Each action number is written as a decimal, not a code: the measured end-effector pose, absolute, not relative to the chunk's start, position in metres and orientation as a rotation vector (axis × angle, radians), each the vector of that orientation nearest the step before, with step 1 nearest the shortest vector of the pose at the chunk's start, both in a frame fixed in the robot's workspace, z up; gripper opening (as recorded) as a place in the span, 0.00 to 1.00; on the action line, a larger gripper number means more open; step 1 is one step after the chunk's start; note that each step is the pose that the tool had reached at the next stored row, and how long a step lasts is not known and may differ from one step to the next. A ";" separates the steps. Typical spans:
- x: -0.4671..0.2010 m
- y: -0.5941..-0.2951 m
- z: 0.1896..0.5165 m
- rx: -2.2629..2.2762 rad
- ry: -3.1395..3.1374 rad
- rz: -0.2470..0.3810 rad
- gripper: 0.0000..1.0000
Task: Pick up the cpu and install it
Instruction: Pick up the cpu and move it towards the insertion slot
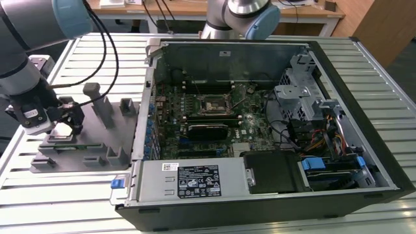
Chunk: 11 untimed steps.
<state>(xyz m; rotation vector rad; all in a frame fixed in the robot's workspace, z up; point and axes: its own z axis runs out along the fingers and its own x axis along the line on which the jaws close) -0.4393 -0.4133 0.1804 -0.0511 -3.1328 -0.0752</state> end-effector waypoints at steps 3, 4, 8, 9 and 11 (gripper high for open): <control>-0.439 -0.413 0.190 -0.051 -3.133 -0.079 0.75; -0.439 -0.413 0.190 -0.051 -3.133 -0.081 0.75; -0.439 -0.413 0.190 -0.051 -3.133 -0.081 0.75; -0.439 -0.413 0.190 -0.051 -3.133 -0.081 0.75; -0.439 -0.413 0.190 -0.051 -3.133 -0.081 0.75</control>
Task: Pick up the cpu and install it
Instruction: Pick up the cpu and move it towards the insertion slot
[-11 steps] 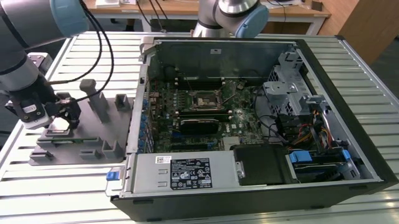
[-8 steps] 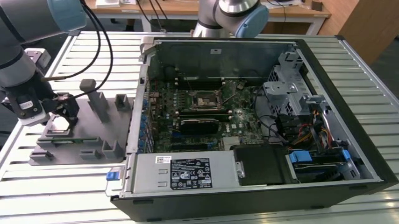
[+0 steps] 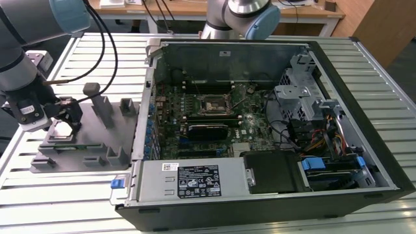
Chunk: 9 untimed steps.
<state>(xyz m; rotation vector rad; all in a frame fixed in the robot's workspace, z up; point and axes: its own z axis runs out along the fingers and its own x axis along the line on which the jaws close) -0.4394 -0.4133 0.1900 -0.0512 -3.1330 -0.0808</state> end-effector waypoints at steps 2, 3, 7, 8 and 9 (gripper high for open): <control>-0.439 -0.413 0.190 -0.051 -3.133 -0.081 0.75; -0.439 -0.413 0.189 -0.051 -3.133 -0.081 0.75; -0.439 -0.413 0.187 -0.051 -3.133 -0.081 0.75; -0.439 -0.413 0.187 -0.051 -3.133 -0.081 0.75; -0.439 -0.413 0.187 -0.051 -3.133 -0.081 0.75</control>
